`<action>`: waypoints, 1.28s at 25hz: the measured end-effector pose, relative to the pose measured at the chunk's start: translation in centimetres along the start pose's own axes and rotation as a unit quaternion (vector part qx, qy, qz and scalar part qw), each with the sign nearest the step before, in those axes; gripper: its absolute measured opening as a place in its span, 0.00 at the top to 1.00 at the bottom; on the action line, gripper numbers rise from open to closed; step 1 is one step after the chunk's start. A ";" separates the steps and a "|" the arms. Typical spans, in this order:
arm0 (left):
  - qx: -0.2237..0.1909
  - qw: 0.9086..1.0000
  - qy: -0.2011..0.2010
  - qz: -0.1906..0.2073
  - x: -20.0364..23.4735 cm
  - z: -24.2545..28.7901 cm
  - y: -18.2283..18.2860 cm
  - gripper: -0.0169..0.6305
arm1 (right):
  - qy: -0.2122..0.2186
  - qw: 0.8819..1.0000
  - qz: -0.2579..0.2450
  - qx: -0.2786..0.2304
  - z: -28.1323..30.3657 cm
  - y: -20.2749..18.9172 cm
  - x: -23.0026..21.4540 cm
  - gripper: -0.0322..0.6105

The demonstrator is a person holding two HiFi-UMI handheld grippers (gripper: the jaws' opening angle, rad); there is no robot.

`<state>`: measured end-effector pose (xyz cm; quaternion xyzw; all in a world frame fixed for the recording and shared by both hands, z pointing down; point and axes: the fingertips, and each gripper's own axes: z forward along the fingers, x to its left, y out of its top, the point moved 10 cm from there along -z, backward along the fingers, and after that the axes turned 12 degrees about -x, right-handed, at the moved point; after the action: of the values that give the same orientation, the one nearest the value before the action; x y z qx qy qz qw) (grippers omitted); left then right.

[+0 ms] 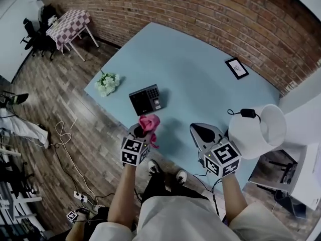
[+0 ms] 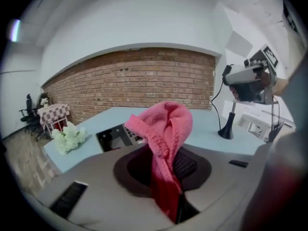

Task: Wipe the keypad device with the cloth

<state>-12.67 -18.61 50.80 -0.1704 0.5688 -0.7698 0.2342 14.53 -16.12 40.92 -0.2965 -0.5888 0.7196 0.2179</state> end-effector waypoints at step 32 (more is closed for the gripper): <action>-0.161 0.974 0.156 0.040 -20.9 -36.0 6.0 0.82 | 0.079 0.989 -0.093 -0.087 -20.4 3.7 22.3 0.94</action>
<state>-13.30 20.18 34.53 -0.0613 0.7212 -0.6751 0.1426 12.34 12.52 30.85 -0.3139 -0.6550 0.6170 0.3030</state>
